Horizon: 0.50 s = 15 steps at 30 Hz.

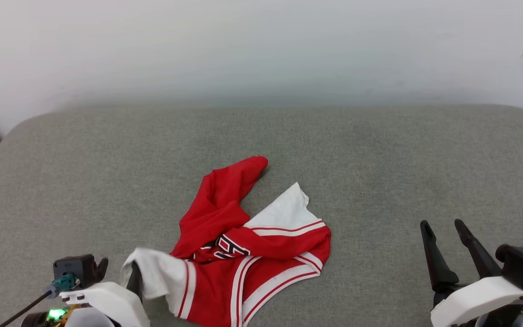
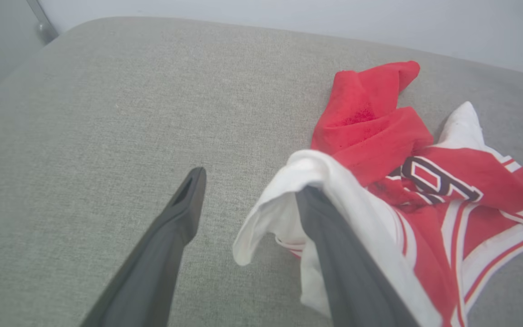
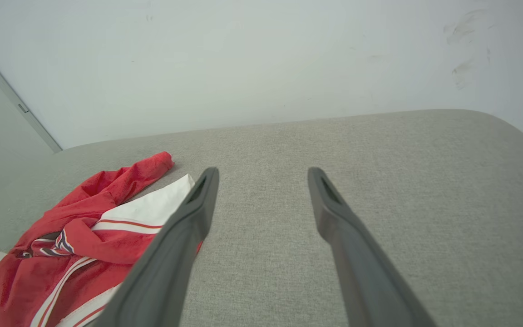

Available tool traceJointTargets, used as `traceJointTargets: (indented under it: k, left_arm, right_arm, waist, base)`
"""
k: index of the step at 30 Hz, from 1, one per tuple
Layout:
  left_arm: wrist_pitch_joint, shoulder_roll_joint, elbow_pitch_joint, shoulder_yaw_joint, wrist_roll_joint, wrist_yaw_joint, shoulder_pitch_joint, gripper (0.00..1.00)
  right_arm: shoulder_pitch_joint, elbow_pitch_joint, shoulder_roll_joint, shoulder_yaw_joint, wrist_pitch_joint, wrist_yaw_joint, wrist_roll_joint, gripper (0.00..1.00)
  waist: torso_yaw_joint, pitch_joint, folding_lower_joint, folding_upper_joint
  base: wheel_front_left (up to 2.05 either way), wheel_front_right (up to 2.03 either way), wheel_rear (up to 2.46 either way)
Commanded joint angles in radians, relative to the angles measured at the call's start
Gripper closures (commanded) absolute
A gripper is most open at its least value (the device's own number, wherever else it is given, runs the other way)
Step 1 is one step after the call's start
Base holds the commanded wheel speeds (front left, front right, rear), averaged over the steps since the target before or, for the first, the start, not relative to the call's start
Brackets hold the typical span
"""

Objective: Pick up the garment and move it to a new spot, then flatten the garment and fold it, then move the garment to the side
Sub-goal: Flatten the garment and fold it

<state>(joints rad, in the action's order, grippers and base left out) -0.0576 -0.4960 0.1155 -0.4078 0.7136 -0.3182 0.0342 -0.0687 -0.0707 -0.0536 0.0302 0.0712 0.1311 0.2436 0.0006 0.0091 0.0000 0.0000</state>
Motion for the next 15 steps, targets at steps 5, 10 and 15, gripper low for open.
traceJointTargets:
  k: [5,10,15]
  left_arm:
    - [0.135,0.020,-0.051,0.015,-0.062,-0.016,0.039,0.00]
    - [0.230,0.039,-0.111,0.008,-0.111,-0.026,0.058,0.00]
    - [0.241,0.052,-0.167,-0.019,-0.142,-0.040,0.065,0.00]
  right_arm:
    - [-0.014,0.002,-0.001,0.012,0.023,-0.001,0.012,0.00]
    - [0.014,0.039,-0.016,0.016,0.070,-0.001,0.056,0.00]
    - [0.082,0.116,-0.075,-0.022,0.151,-0.001,0.106,0.00]
  waist:
    - [-0.001,-0.022,0.0000,0.0000]
    - [0.001,-0.022,0.0000,0.0000]
    - [0.016,0.002,0.0000,0.0000]
  base:
    - [0.00,0.00,0.00]
    - [0.00,0.00,0.00]
    - [0.00,0.00,0.00]
